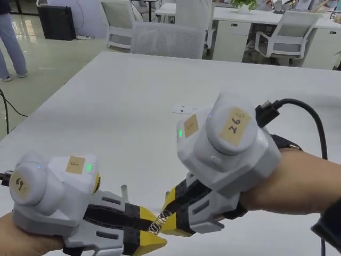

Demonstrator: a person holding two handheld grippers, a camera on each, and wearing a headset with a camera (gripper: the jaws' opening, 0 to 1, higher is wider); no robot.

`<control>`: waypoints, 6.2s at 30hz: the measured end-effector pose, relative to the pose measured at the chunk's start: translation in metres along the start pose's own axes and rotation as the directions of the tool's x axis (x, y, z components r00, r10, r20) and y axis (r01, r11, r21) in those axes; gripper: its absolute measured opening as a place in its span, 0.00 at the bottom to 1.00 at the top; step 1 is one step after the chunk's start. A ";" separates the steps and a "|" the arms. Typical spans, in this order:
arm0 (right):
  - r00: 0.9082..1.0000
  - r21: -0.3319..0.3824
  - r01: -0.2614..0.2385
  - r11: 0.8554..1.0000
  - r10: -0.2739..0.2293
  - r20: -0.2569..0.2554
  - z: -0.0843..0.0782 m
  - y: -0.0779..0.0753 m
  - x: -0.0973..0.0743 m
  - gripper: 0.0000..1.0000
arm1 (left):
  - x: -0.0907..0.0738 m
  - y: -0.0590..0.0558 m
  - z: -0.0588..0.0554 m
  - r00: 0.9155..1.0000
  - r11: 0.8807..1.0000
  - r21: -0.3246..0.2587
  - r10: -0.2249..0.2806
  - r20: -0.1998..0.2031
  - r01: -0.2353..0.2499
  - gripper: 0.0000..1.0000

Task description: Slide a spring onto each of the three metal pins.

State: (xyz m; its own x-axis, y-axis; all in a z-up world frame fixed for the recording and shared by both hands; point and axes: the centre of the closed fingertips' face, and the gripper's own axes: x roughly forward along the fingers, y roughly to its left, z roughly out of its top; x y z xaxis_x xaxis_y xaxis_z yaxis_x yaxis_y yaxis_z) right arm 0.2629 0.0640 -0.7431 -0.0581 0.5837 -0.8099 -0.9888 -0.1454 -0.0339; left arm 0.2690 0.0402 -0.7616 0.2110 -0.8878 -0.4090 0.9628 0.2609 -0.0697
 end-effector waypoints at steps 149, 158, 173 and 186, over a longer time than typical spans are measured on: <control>0.919 0.183 0.114 0.977 -0.034 -0.393 -0.143 -0.101 -0.007 0.08 | -0.065 0.033 -0.015 0.947 0.937 -0.156 0.321 0.027 -0.313 0.51; 0.914 0.191 0.114 0.975 -0.027 -0.406 -0.151 -0.098 0.003 0.08 | -0.065 0.032 -0.016 0.947 0.937 -0.157 0.320 0.026 -0.312 0.51; 0.909 0.199 0.118 0.973 -0.026 -0.415 -0.159 -0.095 0.013 0.08 | -0.065 0.032 -0.017 0.947 0.937 -0.154 0.319 0.022 -0.312 0.51; 0.912 0.213 0.120 0.970 -0.023 -0.410 -0.161 -0.095 0.017 0.09 | -0.065 0.032 -0.017 0.947 0.938 -0.152 0.319 0.021 -0.313 0.51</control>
State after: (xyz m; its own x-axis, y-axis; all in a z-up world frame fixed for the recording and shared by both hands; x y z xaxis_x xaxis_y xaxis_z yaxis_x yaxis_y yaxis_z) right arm 0.3776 -0.0410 -0.8480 0.0262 0.2075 -0.9779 -0.9950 0.0993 -0.0056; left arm 0.2828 0.1132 -0.7529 0.5109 -0.7656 -0.3909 0.8112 0.5799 -0.0755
